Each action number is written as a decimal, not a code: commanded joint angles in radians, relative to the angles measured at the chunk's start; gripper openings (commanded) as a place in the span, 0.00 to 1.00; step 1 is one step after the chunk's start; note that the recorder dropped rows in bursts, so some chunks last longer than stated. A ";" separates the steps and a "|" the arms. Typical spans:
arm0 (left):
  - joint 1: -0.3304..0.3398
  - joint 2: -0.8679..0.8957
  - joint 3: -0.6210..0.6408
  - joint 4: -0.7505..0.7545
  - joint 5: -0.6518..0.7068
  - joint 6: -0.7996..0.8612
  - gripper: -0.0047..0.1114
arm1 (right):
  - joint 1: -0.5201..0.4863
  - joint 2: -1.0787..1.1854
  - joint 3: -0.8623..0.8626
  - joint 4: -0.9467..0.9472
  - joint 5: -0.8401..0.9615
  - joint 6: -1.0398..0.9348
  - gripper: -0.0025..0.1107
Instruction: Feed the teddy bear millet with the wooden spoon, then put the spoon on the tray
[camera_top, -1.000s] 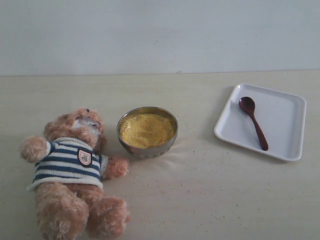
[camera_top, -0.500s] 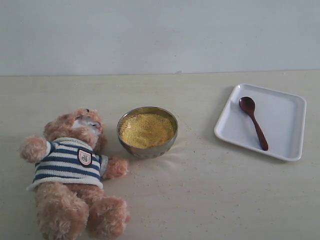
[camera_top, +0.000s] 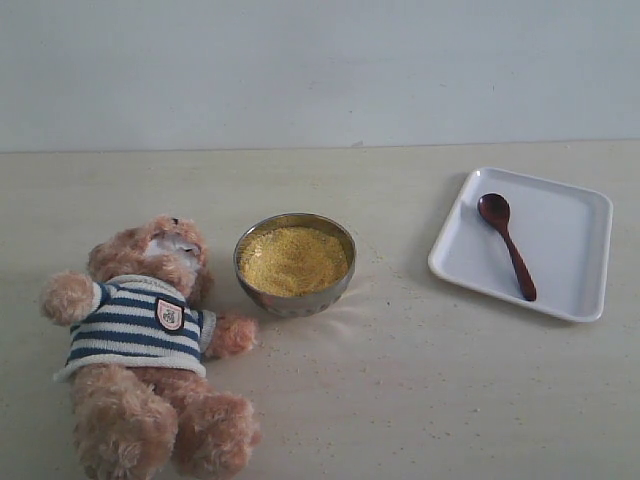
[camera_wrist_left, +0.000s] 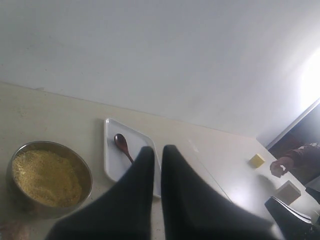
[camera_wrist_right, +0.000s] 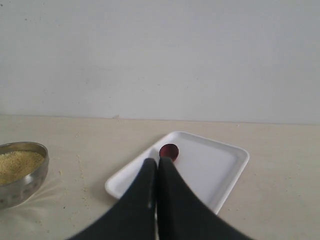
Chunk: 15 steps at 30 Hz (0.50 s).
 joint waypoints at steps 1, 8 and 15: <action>0.004 -0.007 0.001 -0.013 0.008 -0.005 0.09 | 0.001 -0.004 0.005 -0.048 -0.012 0.094 0.02; 0.004 -0.007 0.001 -0.013 0.008 -0.005 0.09 | 0.001 -0.004 0.005 -0.102 0.042 0.149 0.02; 0.004 -0.007 0.001 -0.013 0.008 -0.005 0.09 | 0.001 -0.004 0.005 -0.038 0.072 0.153 0.02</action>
